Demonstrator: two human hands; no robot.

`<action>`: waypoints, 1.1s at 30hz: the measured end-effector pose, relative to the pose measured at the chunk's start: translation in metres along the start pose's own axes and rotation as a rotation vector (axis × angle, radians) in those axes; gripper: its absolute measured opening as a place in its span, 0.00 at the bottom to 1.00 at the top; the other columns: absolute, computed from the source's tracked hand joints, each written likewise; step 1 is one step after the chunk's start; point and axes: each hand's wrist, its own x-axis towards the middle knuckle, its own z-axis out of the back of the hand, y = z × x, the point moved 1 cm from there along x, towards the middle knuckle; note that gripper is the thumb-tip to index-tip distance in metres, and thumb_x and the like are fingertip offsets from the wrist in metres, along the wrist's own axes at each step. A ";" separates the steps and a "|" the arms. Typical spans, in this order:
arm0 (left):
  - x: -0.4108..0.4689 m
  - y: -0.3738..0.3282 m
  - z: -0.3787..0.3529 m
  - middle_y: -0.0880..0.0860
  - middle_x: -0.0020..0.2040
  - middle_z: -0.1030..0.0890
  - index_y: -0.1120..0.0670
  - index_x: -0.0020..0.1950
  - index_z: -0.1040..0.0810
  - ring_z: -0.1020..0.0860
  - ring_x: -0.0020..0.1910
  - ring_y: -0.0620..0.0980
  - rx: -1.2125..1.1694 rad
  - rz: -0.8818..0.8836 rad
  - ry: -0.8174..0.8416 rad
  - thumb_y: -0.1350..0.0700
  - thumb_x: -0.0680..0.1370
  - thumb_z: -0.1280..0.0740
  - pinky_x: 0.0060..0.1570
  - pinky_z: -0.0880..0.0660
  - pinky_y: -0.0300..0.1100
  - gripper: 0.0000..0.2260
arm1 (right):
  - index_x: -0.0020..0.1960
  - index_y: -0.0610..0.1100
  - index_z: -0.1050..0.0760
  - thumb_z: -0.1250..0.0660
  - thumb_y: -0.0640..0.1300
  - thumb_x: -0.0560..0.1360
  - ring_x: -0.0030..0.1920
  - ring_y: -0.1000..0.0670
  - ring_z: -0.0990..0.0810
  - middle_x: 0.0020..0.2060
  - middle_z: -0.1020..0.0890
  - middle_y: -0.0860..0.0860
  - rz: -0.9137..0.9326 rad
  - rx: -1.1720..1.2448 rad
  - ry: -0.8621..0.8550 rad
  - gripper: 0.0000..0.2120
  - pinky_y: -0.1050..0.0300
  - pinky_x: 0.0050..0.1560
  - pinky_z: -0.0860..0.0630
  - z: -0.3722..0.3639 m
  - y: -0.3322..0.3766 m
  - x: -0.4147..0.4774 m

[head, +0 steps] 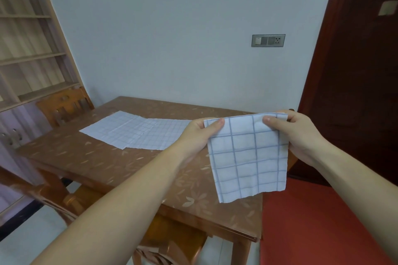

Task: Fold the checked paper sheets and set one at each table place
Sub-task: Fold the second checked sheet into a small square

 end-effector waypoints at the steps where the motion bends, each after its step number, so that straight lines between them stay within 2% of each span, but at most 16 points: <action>1: 0.000 -0.002 0.000 0.57 0.51 0.15 0.62 0.56 0.18 0.17 0.48 0.51 -0.018 -0.028 -0.050 0.55 0.79 0.32 0.50 0.20 0.42 0.11 | 0.48 0.37 0.19 0.29 0.40 0.74 0.38 0.52 0.16 0.37 0.15 0.50 -0.001 -0.006 0.008 0.06 0.61 0.36 0.21 -0.001 0.000 0.000; 3: 0.002 -0.004 0.000 0.56 0.48 0.16 0.62 0.53 0.17 0.18 0.44 0.49 -0.039 -0.056 -0.129 0.57 0.77 0.30 0.44 0.21 0.40 0.09 | 0.50 0.37 0.18 0.28 0.41 0.74 0.42 0.50 0.16 0.40 0.14 0.49 0.005 -0.040 0.031 0.08 0.59 0.40 0.20 -0.004 0.000 0.001; 5: 0.003 -0.007 -0.001 0.55 0.45 0.15 0.61 0.50 0.17 0.17 0.42 0.47 -0.051 -0.039 -0.145 0.56 0.77 0.29 0.41 0.21 0.38 0.08 | 0.49 0.41 0.16 0.28 0.42 0.73 0.47 0.50 0.16 0.44 0.14 0.49 0.023 -0.091 0.031 0.07 0.56 0.49 0.21 -0.007 0.001 0.002; 7: 0.003 -0.007 -0.001 0.55 0.43 0.15 0.61 0.48 0.17 0.17 0.41 0.48 -0.045 -0.029 -0.139 0.55 0.77 0.30 0.43 0.20 0.40 0.09 | 0.46 0.44 0.14 0.28 0.43 0.73 0.51 0.51 0.16 0.46 0.13 0.50 0.029 -0.114 0.028 0.05 0.54 0.54 0.22 -0.009 0.002 0.002; 9: 0.004 -0.008 0.001 0.57 0.45 0.15 0.62 0.49 0.17 0.17 0.43 0.51 -0.044 -0.018 -0.140 0.52 0.78 0.30 0.47 0.21 0.45 0.13 | 0.44 0.45 0.14 0.28 0.43 0.74 0.52 0.51 0.16 0.46 0.13 0.51 0.035 -0.133 0.026 0.04 0.54 0.55 0.23 -0.009 0.003 0.001; 13: 0.004 -0.010 0.001 0.62 0.48 0.17 0.69 0.54 0.20 0.19 0.45 0.54 -0.001 -0.027 -0.135 0.50 0.79 0.32 0.49 0.23 0.48 0.20 | 0.42 0.48 0.15 0.28 0.43 0.73 0.46 0.61 0.17 0.41 0.13 0.57 0.112 -0.296 0.115 0.03 0.73 0.46 0.25 -0.011 0.014 -0.006; 14: 0.004 -0.010 -0.001 0.63 0.48 0.17 0.69 0.54 0.20 0.19 0.45 0.54 0.011 -0.033 -0.126 0.50 0.79 0.32 0.49 0.23 0.48 0.20 | 0.42 0.48 0.15 0.27 0.43 0.73 0.43 0.63 0.17 0.40 0.13 0.57 0.128 -0.361 0.146 0.04 0.74 0.43 0.26 -0.012 0.017 -0.007; 16: 0.003 -0.011 -0.003 0.61 0.46 0.16 0.66 0.51 0.18 0.18 0.44 0.53 0.021 -0.048 -0.106 0.50 0.79 0.32 0.48 0.22 0.46 0.18 | 0.39 0.48 0.15 0.27 0.43 0.73 0.37 0.63 0.19 0.36 0.13 0.55 0.148 -0.447 0.146 0.05 0.74 0.39 0.27 -0.013 0.022 -0.008; 20: 0.002 -0.011 -0.006 0.50 0.38 0.15 0.57 0.42 0.17 0.17 0.36 0.45 0.012 -0.070 -0.106 0.58 0.75 0.28 0.38 0.21 0.38 0.03 | 0.37 0.46 0.16 0.26 0.44 0.73 0.30 0.58 0.25 0.28 0.19 0.49 0.204 -0.471 0.111 0.06 0.68 0.31 0.30 -0.013 0.026 -0.010; 23: 0.000 -0.014 -0.007 0.49 0.35 0.16 0.57 0.40 0.17 0.18 0.34 0.43 0.044 -0.099 -0.114 0.60 0.75 0.27 0.35 0.22 0.35 0.04 | 0.37 0.47 0.17 0.26 0.44 0.72 0.30 0.57 0.26 0.29 0.19 0.49 0.201 -0.520 0.134 0.05 0.66 0.33 0.31 -0.012 0.030 -0.011; 26: -0.003 -0.017 -0.010 0.52 0.36 0.17 0.58 0.40 0.17 0.20 0.34 0.45 0.118 -0.111 -0.085 0.57 0.76 0.28 0.36 0.23 0.37 0.07 | 0.41 0.50 0.16 0.25 0.47 0.71 0.36 0.60 0.19 0.35 0.14 0.53 0.143 -0.654 0.238 0.02 0.67 0.43 0.26 -0.010 0.036 -0.011; 29: -0.005 -0.019 -0.012 0.56 0.40 0.17 0.61 0.43 0.17 0.20 0.38 0.48 0.160 -0.116 -0.047 0.54 0.78 0.31 0.38 0.24 0.39 0.11 | 0.40 0.50 0.15 0.26 0.45 0.72 0.37 0.62 0.18 0.36 0.14 0.56 0.167 -0.699 0.301 0.03 0.68 0.41 0.26 -0.012 0.041 -0.013; 33: -0.007 -0.022 -0.012 0.58 0.43 0.18 0.65 0.49 0.18 0.21 0.41 0.49 0.141 -0.137 -0.016 0.52 0.81 0.36 0.39 0.24 0.37 0.17 | 0.38 0.48 0.16 0.25 0.44 0.72 0.35 0.62 0.20 0.33 0.15 0.56 0.254 -0.659 0.245 0.04 0.73 0.39 0.28 -0.015 0.047 -0.016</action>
